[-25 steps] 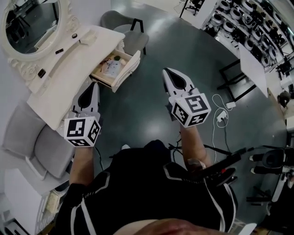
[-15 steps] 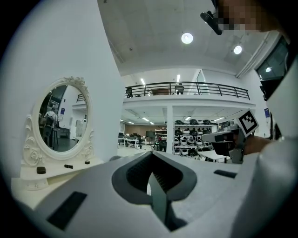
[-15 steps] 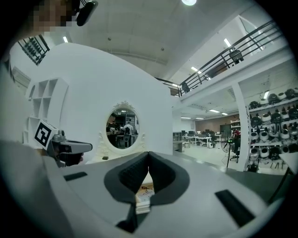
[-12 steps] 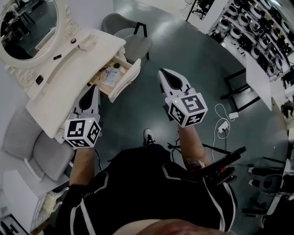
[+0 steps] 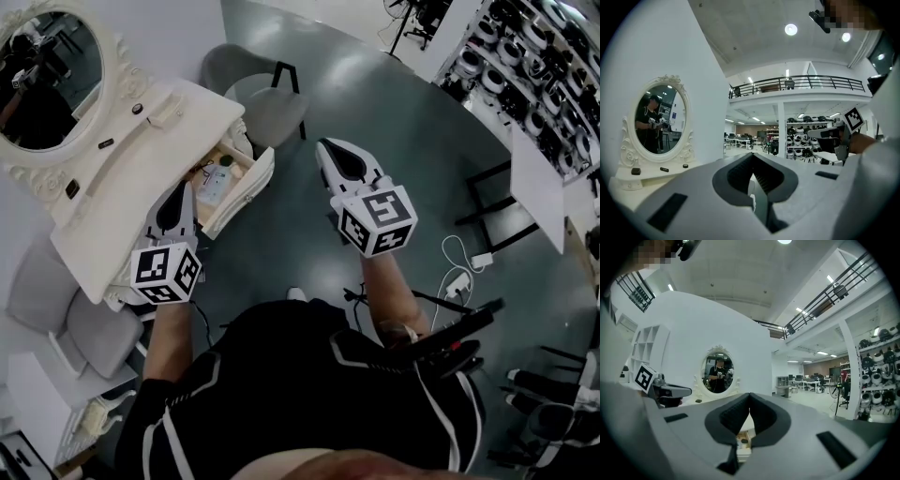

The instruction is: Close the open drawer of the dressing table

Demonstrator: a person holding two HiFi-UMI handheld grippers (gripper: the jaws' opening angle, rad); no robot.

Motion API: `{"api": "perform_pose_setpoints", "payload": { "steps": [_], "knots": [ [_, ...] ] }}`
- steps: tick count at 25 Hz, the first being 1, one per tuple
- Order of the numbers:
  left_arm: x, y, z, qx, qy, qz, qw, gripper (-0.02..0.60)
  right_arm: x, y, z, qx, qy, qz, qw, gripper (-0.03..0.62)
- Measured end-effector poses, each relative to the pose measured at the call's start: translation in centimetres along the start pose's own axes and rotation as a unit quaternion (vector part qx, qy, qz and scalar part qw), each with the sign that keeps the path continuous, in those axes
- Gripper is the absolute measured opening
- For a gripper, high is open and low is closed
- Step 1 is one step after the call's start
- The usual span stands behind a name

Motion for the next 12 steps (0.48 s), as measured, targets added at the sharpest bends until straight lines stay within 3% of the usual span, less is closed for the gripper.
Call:
{"api": "perform_pose_setpoints", "payload": {
  "steps": [5,12],
  "knots": [
    [2.8,0.3,0.7,-0.002,-0.015,-0.024,0.9996,0.005,2.9,3.1,1.0,-0.005,-0.006,-0.027,1.0,0.005],
    [4.2,-3.7,2.0,-0.009,-0.036,-0.045,0.9983,0.005,8.5,2.4,3.1,-0.004,-0.025,-0.052,0.998,0.005]
  ]
}}
Point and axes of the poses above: the fingertips, and each gripper's own axes: x forward along the fingers, y to its right, z out of its underside, the point moved 9 cm from there along -x, backward along the fingers, and after that the axes turned 11 degrees about z, right-handed, at the moved point
